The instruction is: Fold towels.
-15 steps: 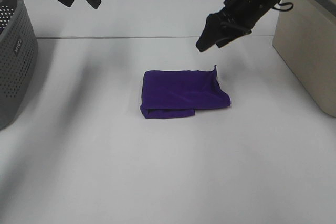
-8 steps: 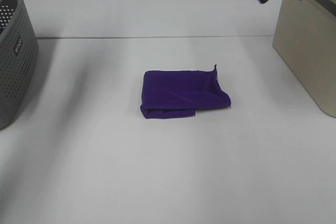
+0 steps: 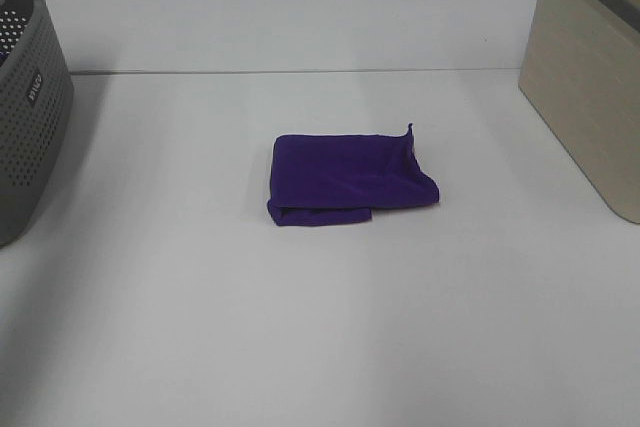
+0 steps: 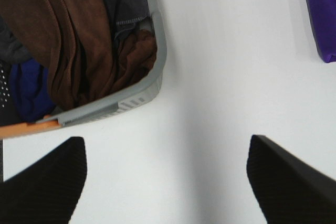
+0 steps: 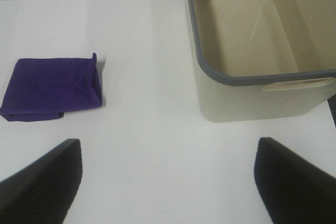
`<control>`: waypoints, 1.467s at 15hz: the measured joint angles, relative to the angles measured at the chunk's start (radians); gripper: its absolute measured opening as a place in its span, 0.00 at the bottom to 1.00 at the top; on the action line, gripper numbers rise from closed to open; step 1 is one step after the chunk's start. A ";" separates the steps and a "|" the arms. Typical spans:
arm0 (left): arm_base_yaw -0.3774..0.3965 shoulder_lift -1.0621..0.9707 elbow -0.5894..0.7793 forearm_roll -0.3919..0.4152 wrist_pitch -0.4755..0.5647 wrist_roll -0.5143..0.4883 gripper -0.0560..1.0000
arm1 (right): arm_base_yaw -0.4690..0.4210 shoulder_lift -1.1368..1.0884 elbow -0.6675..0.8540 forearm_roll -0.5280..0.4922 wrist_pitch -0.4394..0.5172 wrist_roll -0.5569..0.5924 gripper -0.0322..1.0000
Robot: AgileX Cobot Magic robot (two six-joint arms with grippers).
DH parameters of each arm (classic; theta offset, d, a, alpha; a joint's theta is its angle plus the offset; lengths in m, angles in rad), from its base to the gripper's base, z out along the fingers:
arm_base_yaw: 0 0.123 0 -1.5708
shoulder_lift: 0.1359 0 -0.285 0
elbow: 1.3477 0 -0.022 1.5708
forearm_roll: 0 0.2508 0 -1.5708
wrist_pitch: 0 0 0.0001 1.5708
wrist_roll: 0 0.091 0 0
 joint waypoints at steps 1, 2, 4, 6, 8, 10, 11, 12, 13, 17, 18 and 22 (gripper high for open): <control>0.000 -0.103 0.085 0.007 -0.035 0.004 0.78 | 0.007 -0.113 0.088 0.002 -0.011 -0.010 0.87; 0.000 -0.153 0.128 0.014 -0.055 0.008 0.78 | 0.020 -0.159 0.137 0.002 -0.019 -0.020 0.87; 0.000 -0.325 0.268 0.043 -0.117 0.016 0.78 | 0.109 -0.280 0.306 0.002 -0.034 -0.070 0.87; 0.000 -0.498 0.395 0.043 -0.134 -0.002 0.78 | 0.179 -0.389 0.427 0.001 -0.044 -0.096 0.87; 0.000 -0.669 0.479 0.043 -0.130 -0.006 0.78 | 0.192 -0.519 0.502 0.006 -0.040 -0.074 0.87; 0.000 -0.827 0.538 0.043 -0.093 -0.007 0.78 | 0.192 -0.645 0.527 0.024 -0.010 -0.038 0.87; 0.000 -0.906 0.566 0.043 -0.072 -0.007 0.78 | 0.192 -0.710 0.527 0.024 0.005 -0.034 0.87; 0.000 -0.936 0.578 0.043 -0.064 -0.007 0.78 | 0.192 -0.737 0.527 0.023 0.007 -0.033 0.87; 0.000 -1.004 0.612 0.043 -0.047 -0.007 0.78 | 0.192 -0.792 0.528 0.019 0.010 -0.032 0.87; 0.000 -1.146 0.731 0.008 -0.077 -0.023 0.78 | 0.192 -0.822 0.625 0.009 0.023 -0.032 0.87; 0.000 -1.146 0.740 -0.009 -0.088 -0.023 0.78 | 0.192 -0.822 0.633 -0.004 -0.013 -0.032 0.87; 0.000 -1.146 0.740 -0.015 -0.101 -0.023 0.78 | 0.192 -0.822 0.664 -0.071 -0.071 0.030 0.87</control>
